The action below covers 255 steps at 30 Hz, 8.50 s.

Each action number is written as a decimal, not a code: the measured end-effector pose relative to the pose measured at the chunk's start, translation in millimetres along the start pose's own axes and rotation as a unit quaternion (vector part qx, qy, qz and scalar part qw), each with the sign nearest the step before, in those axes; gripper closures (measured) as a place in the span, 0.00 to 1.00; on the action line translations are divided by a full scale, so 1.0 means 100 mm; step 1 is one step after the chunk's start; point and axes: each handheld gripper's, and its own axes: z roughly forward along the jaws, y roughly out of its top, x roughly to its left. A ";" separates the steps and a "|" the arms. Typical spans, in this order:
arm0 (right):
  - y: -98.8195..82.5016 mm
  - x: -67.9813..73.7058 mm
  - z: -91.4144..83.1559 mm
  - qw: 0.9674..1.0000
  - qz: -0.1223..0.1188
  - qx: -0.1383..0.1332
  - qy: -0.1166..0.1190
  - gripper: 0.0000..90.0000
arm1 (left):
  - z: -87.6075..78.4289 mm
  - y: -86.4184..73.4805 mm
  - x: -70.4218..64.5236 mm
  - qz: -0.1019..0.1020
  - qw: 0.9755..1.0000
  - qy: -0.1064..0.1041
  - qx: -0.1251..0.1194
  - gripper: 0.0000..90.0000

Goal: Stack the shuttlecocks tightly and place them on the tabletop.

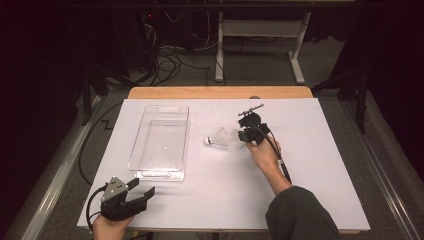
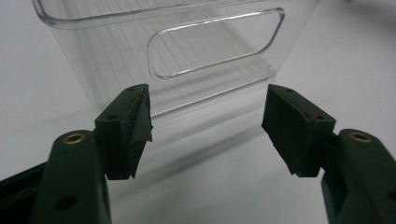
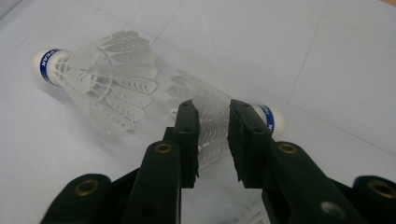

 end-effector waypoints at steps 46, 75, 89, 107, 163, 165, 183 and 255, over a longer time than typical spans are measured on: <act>-0.01 -0.16 -0.17 1.000 0.020 -0.011 -0.010 1.00 | 0.04 0.01 -0.01 0.005 1.000 -0.004 0.012 0.38; 0.00 -0.12 -0.24 0.997 0.029 -0.025 0.073 1.00 | 0.04 0.00 -0.01 0.005 1.000 -0.005 0.012 0.38; 0.00 -0.13 -0.19 0.995 0.039 -0.018 0.095 1.00 | 0.04 0.00 -0.01 0.006 1.000 -0.005 0.012 0.38; 0.01 -0.15 -0.14 0.998 0.028 0.002 0.050 0.99 | 0.05 0.01 -0.03 0.011 1.000 -0.005 0.015 0.38; 0.06 -0.11 -0.04 0.990 0.045 0.007 0.136 1.00 | 0.05 0.01 -0.03 0.013 1.000 -0.007 0.017 0.38; 0.06 -0.10 -0.03 0.989 0.047 0.007 0.139 1.00 | 0.05 0.01 -0.03 0.013 1.000 -0.007 0.015 0.38; 0.06 -0.03 0.07 0.996 0.024 0.027 0.087 0.94 | 0.05 0.01 -0.04 0.013 1.000 -0.008 0.016 0.38; 0.21 -0.08 0.27 0.996 0.050 0.058 0.045 0.62 | 0.06 0.01 -0.07 0.025 0.999 -0.011 0.021 0.38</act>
